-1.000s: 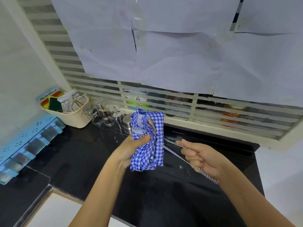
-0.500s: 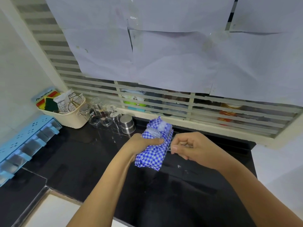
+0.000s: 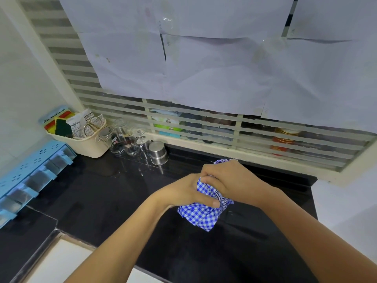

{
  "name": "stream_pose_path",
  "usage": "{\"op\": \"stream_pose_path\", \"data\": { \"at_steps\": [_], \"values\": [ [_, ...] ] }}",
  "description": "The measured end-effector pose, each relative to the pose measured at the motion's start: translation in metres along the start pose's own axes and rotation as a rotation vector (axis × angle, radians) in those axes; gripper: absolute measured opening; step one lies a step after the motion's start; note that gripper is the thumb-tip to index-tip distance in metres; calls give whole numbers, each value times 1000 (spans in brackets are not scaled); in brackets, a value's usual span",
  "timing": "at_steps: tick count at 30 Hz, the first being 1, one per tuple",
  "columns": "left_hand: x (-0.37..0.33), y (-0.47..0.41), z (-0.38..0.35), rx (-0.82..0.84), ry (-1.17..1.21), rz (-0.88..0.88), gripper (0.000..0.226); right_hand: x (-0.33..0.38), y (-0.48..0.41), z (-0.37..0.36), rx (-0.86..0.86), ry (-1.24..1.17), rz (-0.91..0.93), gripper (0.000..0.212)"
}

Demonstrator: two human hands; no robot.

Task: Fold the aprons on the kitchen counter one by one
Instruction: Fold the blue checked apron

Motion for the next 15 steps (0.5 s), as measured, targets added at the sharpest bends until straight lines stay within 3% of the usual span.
{"op": "stream_pose_path", "data": {
  "at_steps": [4,10,12,15],
  "values": [
    [-7,2,8,-183,-30,-85,7,-11,-2,3,6,-94,-59,20],
    [-14,12,15,-279,73,-131,20,-43,2,12,50,-535,-258,10],
    [-13,14,20,-299,112,-142,20,-50,7,11,61,-590,-313,14],
    [-13,17,31,-381,185,-147,21,-62,15,7,-103,-541,-499,14]
  ]
}}
Point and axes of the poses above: each hand's wrist, its own y-axis away from the middle knuckle, its own z-axis out of the back of the hand, x = y × z, the point moved 8 cm from there along -y, towards the middle knuckle, and after that the axes turned 12 degrees about y, right-handed, at the moved point
